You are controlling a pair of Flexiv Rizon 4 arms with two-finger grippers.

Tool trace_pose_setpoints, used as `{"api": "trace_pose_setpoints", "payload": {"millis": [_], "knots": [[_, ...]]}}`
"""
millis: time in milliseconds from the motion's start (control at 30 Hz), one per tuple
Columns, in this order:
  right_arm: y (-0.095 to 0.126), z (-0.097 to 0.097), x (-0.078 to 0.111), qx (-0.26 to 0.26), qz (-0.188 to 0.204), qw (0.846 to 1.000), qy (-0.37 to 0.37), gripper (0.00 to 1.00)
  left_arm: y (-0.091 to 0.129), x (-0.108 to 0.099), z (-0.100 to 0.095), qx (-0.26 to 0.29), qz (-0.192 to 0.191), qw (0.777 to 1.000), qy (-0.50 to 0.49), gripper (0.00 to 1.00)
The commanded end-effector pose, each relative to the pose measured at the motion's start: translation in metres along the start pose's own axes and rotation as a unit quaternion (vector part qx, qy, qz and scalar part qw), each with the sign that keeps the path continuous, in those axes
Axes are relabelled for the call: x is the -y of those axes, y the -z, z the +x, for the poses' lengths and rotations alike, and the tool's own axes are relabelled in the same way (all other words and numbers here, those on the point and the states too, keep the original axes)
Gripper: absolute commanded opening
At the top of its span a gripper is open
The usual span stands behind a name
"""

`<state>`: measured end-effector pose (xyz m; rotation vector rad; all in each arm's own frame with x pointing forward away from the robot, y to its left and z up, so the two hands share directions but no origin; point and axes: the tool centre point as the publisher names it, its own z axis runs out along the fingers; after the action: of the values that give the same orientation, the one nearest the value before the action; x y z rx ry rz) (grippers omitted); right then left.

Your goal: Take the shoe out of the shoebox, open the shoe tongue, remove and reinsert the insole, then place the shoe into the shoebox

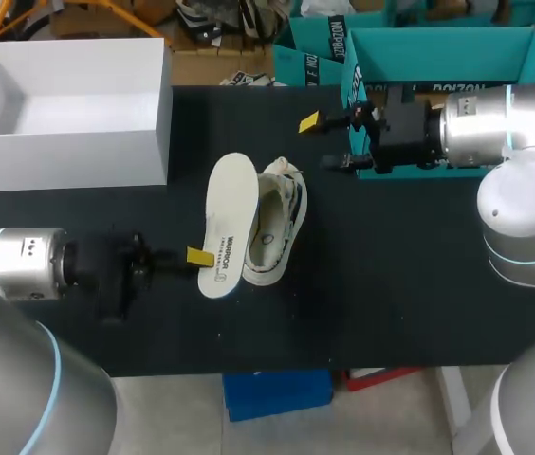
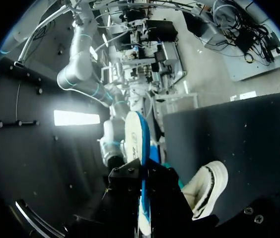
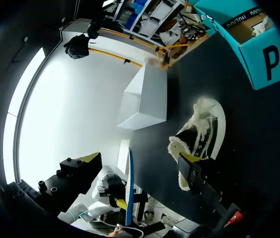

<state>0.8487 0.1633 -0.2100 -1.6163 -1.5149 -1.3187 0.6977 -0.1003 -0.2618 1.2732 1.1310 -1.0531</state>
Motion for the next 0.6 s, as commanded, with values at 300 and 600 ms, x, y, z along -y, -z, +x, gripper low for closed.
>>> {"api": "trace_pose_setpoints", "payload": {"millis": [300, 600], "knots": [[-0.002, -0.001, 0.000, -0.001, -0.001, 1.000, 0.000, 1.00, -0.023, -0.042, 0.009, -0.021, 0.003, 1.000, -0.017, 0.00], [-0.002, -0.001, 0.000, -0.001, -0.001, 1.000, 0.000, 1.00, -0.028, -0.063, 0.015, -0.035, -0.004, 0.999, -0.020, 0.00]]}}
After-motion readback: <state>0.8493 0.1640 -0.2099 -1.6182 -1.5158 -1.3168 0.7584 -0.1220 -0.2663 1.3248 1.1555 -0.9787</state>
